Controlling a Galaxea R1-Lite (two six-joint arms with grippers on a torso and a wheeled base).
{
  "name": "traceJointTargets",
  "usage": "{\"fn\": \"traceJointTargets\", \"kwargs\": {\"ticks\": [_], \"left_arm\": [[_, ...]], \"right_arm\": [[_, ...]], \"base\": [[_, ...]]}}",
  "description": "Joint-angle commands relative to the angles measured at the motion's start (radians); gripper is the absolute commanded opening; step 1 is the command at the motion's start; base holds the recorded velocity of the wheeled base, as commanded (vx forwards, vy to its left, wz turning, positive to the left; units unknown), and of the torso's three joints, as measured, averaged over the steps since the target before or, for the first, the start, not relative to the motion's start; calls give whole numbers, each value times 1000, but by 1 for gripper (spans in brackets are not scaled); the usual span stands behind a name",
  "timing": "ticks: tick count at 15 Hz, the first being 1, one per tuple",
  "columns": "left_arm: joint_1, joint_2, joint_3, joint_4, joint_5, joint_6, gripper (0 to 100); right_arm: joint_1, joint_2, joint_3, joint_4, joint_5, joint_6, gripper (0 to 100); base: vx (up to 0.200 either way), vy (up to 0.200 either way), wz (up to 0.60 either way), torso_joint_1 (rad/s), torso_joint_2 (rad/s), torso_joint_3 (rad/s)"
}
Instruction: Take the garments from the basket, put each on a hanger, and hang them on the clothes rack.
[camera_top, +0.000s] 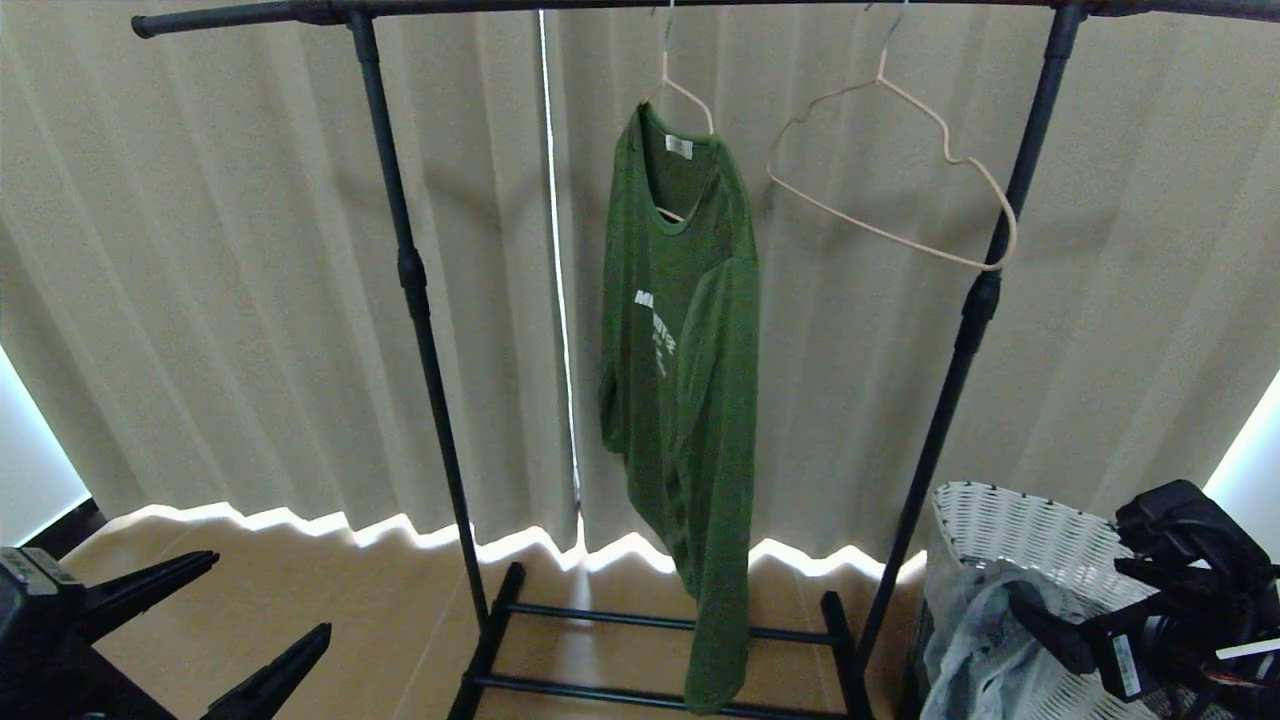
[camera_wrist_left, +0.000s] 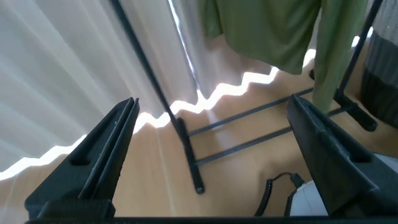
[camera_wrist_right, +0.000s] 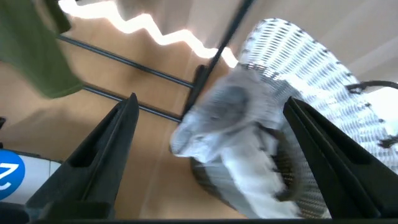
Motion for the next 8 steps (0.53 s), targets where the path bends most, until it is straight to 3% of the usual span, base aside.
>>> {"fn": "traceJointTargets", "kwargs": {"ticks": [1,4,5,8], "left_arm": [[0,0,0,0,0,1,100],[-1,-3,1,0,0,1,100],[-1,-4,1,0,0,0,100],[3,0,-3,0,0,-5,100]], "right_arm": [[-1,1,1,-1,0,-1,100],[-79,21,6,-1,-70,-117,100],[-137,31,10,-4,-83,-216,100],[-176,58,41,-7,-80,-342,100]], "base": [[0,-200,0,2,7,7],[0,0,0,0,0,0],[0,0,0,0,0,0],[0,0,0,0,0,0]]}}
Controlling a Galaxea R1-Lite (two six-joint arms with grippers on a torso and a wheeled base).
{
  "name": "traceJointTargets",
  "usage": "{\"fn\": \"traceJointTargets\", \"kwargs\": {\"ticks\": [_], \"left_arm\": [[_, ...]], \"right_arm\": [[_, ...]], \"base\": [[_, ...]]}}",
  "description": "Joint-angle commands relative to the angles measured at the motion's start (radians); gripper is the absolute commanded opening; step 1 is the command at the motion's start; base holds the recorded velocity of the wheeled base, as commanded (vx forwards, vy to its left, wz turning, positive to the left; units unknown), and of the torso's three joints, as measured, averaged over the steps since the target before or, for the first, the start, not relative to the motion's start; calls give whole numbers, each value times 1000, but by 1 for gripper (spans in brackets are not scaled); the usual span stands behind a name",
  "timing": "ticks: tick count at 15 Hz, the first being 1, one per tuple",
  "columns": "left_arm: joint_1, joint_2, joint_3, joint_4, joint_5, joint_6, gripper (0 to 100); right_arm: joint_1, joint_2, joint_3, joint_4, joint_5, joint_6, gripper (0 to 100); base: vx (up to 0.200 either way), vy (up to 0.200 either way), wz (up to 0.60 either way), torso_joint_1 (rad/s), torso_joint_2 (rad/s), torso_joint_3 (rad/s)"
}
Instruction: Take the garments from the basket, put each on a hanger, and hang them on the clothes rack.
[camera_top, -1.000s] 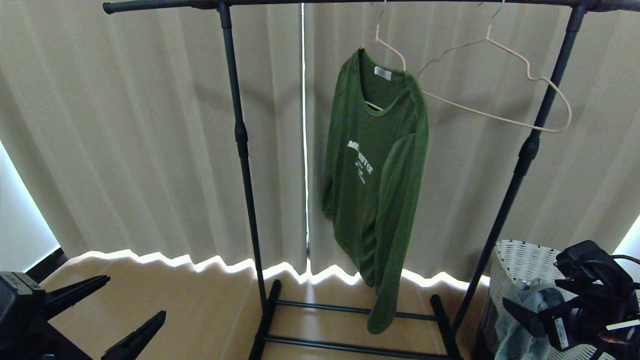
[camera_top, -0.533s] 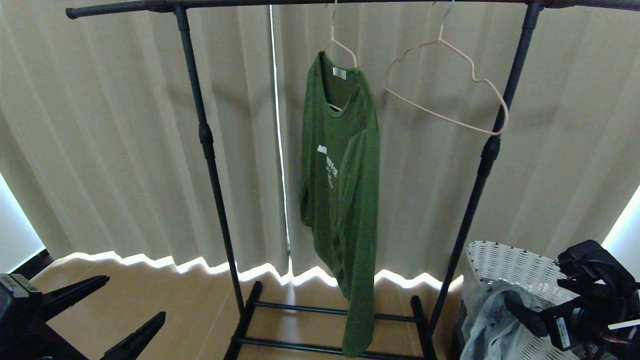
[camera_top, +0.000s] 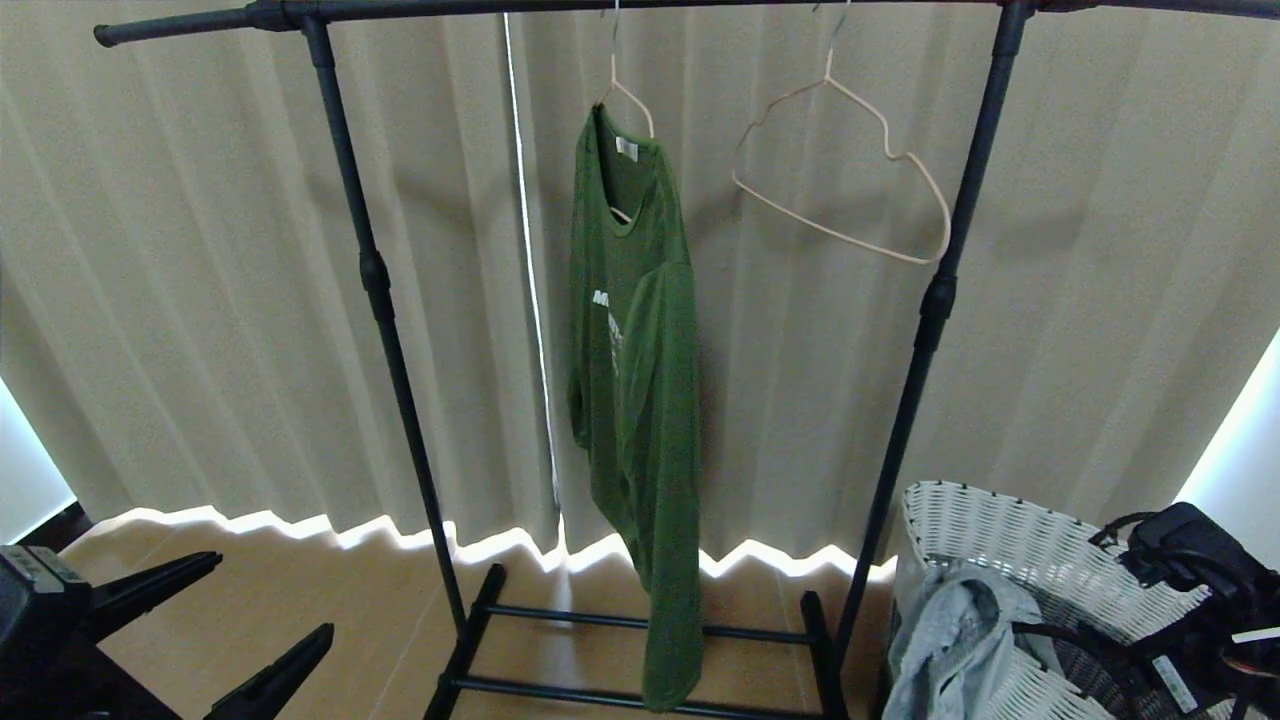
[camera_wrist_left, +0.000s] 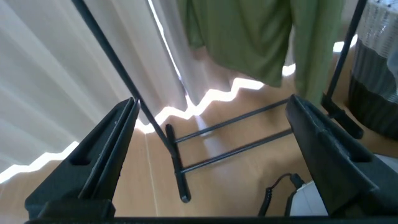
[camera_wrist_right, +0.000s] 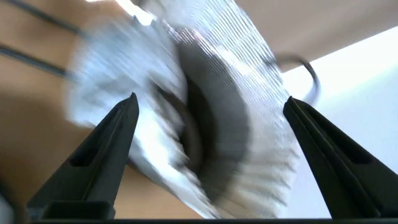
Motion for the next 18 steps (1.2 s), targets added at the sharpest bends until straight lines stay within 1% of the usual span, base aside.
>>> {"fn": "traceJointTargets", "kwargs": {"ticks": [1,3,5,6,9,10,12,15,18], "left_arm": [[1,4,-2,-1,0,0,100],[1,3,-1,-1,0,1,100],[1,0,-1,-1,0,-2,100],[1,0,-1,-1,0,-4,100],[0,4,-7,-1,0,0,100],[0,6,-2,-1,0,1,100],[-2,3,-1,-1,0,3,100],[-2,4,-2,-1,0,1,100],[-2,6,-2,-1,0,0,100]], "right_arm": [[-14,40,21,-3,2,-37,100],[-4,97,27,-7,7,-77,100],[36,147,36,-34,9,-77,100],[49,150,39,-55,9,-77,100],[87,132,36,-61,67,-75,100],[92,129,35,-60,85,-75,100],[105,156,9,-61,88,-74,100],[104,255,-39,-64,62,-75,100],[107,382,-59,-78,-31,-74,100]], "base": [[0,0,0,0,0,0],[0,0,0,0,0,0],[0,0,0,0,0,0],[200,0,0,2,7,-2],[200,0,0,-2,2,7],[0,0,0,0,0,0],[0,0,0,0,0,0],[0,0,0,0,0,0],[0,0,0,0,0,0]]}}
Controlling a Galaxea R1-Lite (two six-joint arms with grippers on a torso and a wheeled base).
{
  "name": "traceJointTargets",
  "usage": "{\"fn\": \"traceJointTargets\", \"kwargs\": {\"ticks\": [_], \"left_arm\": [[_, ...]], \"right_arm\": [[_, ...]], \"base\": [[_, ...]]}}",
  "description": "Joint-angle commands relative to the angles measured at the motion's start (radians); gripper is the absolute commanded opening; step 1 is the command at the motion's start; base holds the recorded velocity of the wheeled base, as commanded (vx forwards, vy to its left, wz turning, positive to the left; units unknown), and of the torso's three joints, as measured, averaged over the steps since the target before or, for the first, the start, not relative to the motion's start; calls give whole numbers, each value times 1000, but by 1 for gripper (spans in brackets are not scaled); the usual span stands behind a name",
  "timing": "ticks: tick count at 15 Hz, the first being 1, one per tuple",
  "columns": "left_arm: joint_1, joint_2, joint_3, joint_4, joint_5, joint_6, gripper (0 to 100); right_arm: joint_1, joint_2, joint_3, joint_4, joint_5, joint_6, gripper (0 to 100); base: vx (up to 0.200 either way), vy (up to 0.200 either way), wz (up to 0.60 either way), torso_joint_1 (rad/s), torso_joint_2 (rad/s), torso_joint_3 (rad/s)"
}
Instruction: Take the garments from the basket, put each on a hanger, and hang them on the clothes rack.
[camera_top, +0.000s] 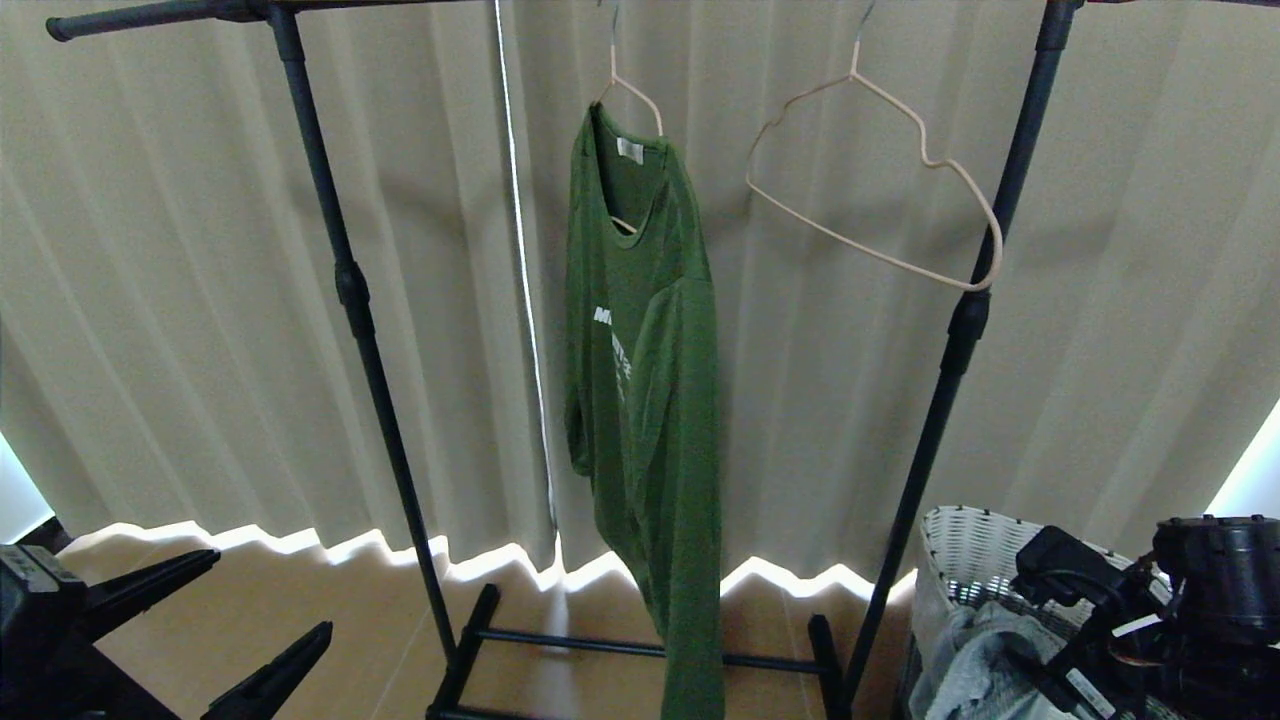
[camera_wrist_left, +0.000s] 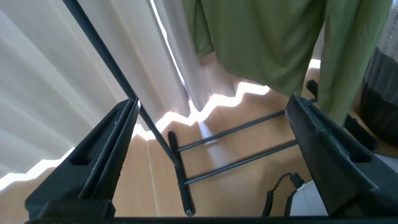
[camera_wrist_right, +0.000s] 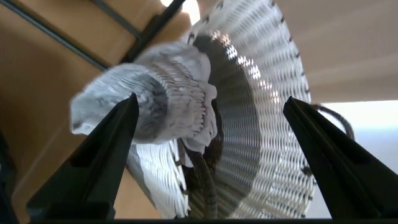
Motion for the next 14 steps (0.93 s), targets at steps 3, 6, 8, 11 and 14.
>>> {"fn": "traceJointTargets", "kwargs": {"ticks": [3,6,8,11,14], "left_arm": [[2,1,1,-1,0,-2,100],[2,1,3,-1,0,-3,100],[2,1,4,-1,0,-3,100],[2,1,1,-1,0,0,100],[3,1,4,-1,0,0,100]], "right_arm": [[17,196,-15,-108,-59,0,100],[14,286,-18,-218,-113,0,100],[14,297,-12,-236,-111,0,0],[14,253,2,-244,-108,3,0],[57,98,53,-304,-108,0,0]], "base": [[0,0,0,0,0,0],[0,0,0,0,0,0],[0,0,0,0,0,0],[0,0,0,0,0,0],[0,0,0,0,0,0]]}}
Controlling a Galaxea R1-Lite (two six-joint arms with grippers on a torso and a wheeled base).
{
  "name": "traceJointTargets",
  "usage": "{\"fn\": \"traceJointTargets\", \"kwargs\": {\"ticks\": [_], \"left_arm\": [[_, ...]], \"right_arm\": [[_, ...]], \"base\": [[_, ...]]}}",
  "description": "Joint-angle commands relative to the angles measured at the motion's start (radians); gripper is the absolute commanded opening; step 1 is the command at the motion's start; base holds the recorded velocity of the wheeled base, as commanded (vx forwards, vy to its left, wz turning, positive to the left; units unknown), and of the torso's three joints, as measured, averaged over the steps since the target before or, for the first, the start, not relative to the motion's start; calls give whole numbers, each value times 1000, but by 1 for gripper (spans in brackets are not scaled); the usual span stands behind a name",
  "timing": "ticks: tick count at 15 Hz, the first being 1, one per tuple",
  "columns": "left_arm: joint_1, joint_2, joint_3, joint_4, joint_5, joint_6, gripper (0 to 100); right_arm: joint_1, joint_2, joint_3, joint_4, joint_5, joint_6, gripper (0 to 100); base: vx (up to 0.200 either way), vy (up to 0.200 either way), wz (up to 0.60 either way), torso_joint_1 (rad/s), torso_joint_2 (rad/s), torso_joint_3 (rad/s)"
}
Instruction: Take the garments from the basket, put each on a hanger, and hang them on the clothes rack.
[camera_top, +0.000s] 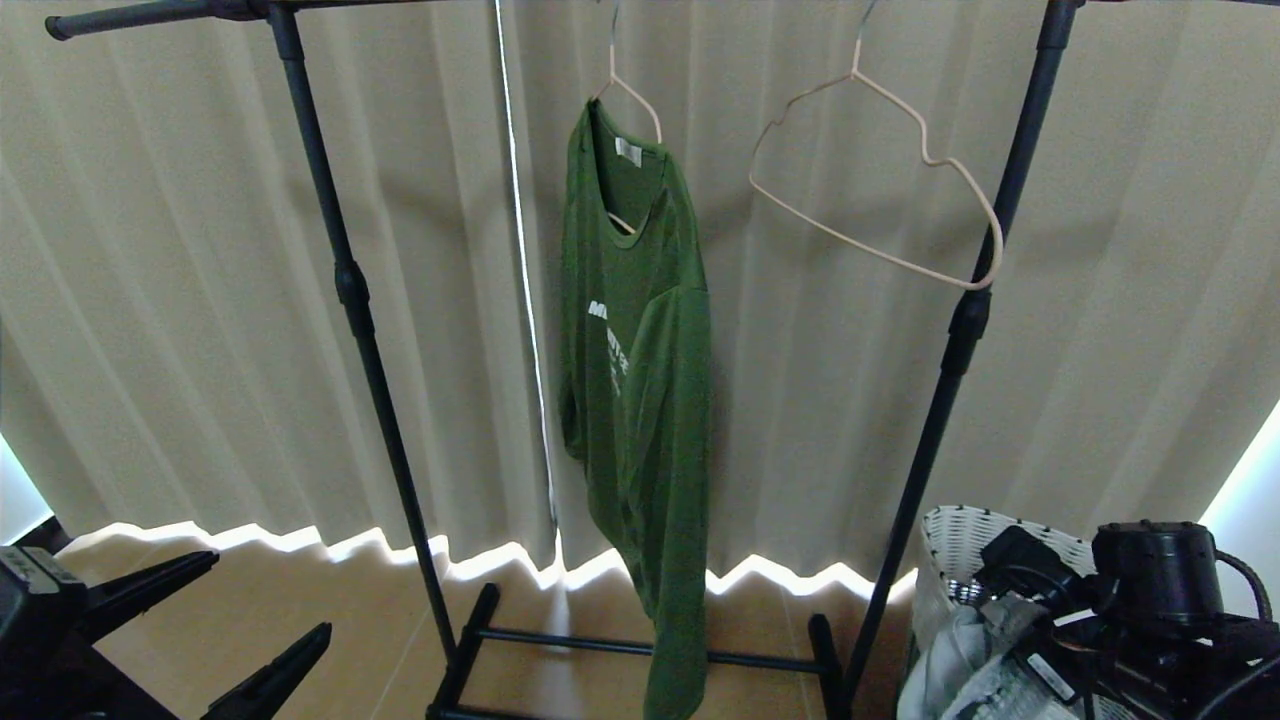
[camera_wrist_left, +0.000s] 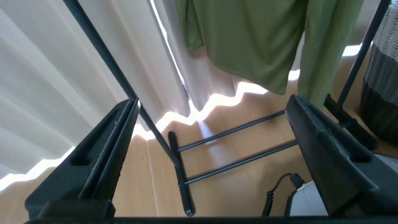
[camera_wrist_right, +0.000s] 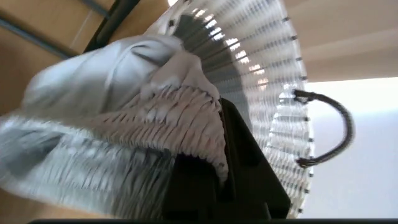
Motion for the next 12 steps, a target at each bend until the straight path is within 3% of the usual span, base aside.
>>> {"fn": "traceJointTargets", "kwargs": {"ticks": [1,7,12], "left_arm": [[0,1,2,-1,0,-1,100],[2,7,9,3,0,-7,100],[2,7,9,4,0,-5,100]], "right_arm": [[56,-168,20,-39,7,-1,0],[97,-327,-135,-87,16,16,0],[104,-318,-169,-84,16,14,0]], "base": [[0,0,0,0,0,0],[0,0,0,0,0,0],[-200,0,0,1,1,2]]}}
